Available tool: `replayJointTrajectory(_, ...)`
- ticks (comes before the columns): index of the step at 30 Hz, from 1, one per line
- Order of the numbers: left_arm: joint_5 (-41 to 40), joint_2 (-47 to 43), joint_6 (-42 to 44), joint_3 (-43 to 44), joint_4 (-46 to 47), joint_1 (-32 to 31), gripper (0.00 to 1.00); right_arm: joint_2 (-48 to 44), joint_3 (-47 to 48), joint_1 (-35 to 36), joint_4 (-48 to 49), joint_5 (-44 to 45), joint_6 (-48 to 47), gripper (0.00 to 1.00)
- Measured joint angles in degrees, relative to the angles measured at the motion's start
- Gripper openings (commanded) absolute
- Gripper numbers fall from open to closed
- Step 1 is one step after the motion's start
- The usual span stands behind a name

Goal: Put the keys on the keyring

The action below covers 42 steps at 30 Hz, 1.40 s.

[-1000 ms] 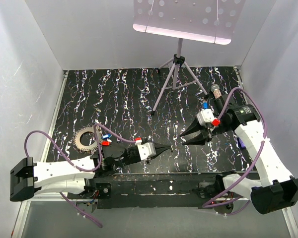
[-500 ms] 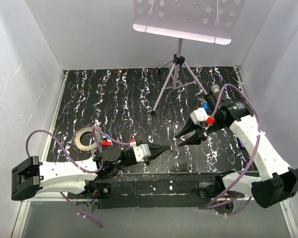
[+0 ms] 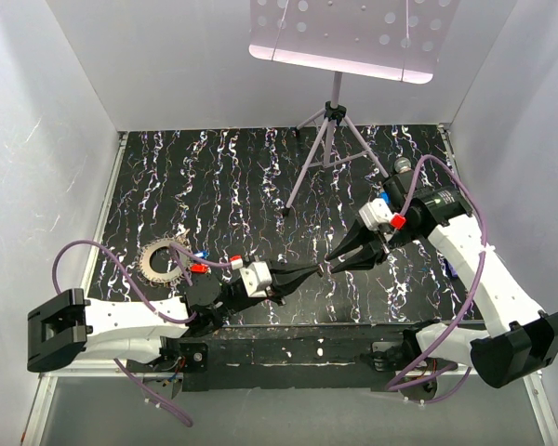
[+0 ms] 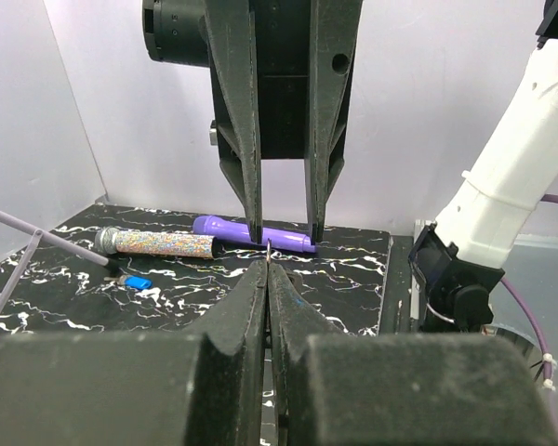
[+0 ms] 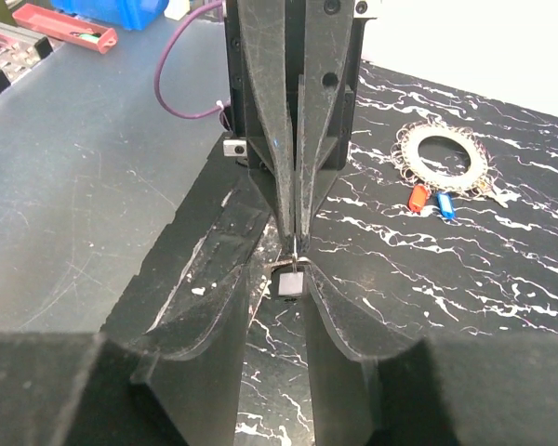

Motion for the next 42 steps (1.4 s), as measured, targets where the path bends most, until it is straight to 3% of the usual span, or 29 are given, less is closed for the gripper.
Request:
replayJointTrajectory(8,-0.17,1.81,-1.31,0.00,2.69,0.00,0.00,1.29,0.24,0.61,0.02,-1.86,0.39,0.35)
replayJointTrajectory(19,-0.15,1.86,-1.79,0.00,3.74,0.00,0.00,1.31,0.24,0.87,0.02,-2.34,1.31,0.24)
replayJointTrajectory(31,-0.11,2.49,-2.23,0.00,4.70,-0.02,0.00,2.10,0.24,1.57,0.04,-2.45,2.40,0.27)
replayJointTrajectory(42,0.09,3.02,-2.82,0.00,5.05,-0.04,0.00,2.45,0.28,1.62,0.04,-2.38,2.82,0.17)
